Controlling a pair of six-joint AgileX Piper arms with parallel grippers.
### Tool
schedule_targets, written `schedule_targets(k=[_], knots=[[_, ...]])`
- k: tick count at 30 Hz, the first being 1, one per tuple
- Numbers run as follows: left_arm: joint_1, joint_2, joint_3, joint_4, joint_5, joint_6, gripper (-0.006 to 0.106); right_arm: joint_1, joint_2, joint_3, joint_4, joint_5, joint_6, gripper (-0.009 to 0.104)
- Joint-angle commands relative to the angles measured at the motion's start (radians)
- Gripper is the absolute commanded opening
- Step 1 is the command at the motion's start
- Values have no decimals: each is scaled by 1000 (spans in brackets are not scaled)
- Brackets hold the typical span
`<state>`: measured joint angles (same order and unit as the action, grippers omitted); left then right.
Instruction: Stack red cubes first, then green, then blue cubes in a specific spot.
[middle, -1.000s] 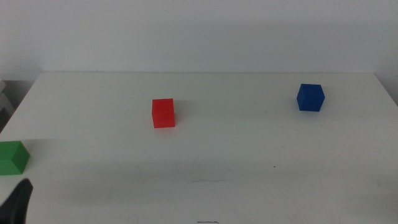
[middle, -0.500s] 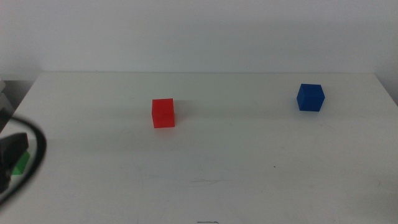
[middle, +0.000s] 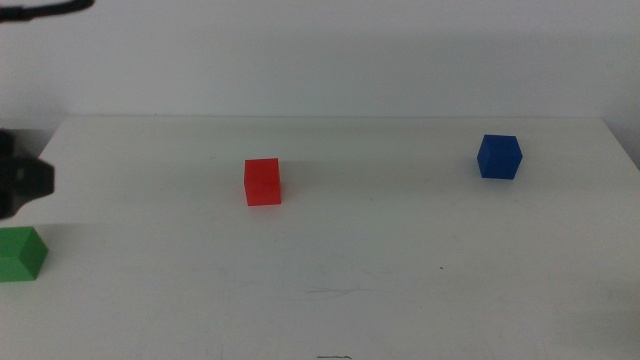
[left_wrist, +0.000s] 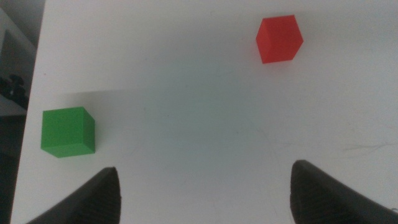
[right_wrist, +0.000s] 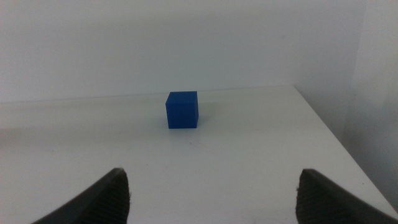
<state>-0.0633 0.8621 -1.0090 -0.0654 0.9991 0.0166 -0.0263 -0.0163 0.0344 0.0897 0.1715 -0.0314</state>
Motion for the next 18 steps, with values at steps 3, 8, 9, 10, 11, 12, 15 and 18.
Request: schedule_targets(k=[3, 8, 9, 10, 11, 12, 15, 18], knots=[[-4, 79, -66, -7, -72, -17, 93, 2, -16, -23, -6, -80, -9, 94], [-4, 145, -72, -8, -189, -17, 93, 2, -16, -23, -6, -80, -9, 94], [-4, 160, -81, -12, -199, -17, 93, 2, -16, -23, -6, -80, -9, 94], [-4, 180, -96, -19, -191, -17, 93, 2, -16, -23, -6, -80, -9, 94], [-4, 197, -110, -27, -180, -17, 93, 2, -16, -23, -6, -80, -9, 94], [-4, 222, -133, -33, -163, -17, 93, 2, -16, -23, -6, -80, -9, 94], [-9, 313, -214, -46, -111, -17, 93, 2, -16, -23, -6, -80, -9, 94], [-48, 405, -295, -34, -77, -30, 93, 2, -16, -23, -6, -80, -9, 94]])
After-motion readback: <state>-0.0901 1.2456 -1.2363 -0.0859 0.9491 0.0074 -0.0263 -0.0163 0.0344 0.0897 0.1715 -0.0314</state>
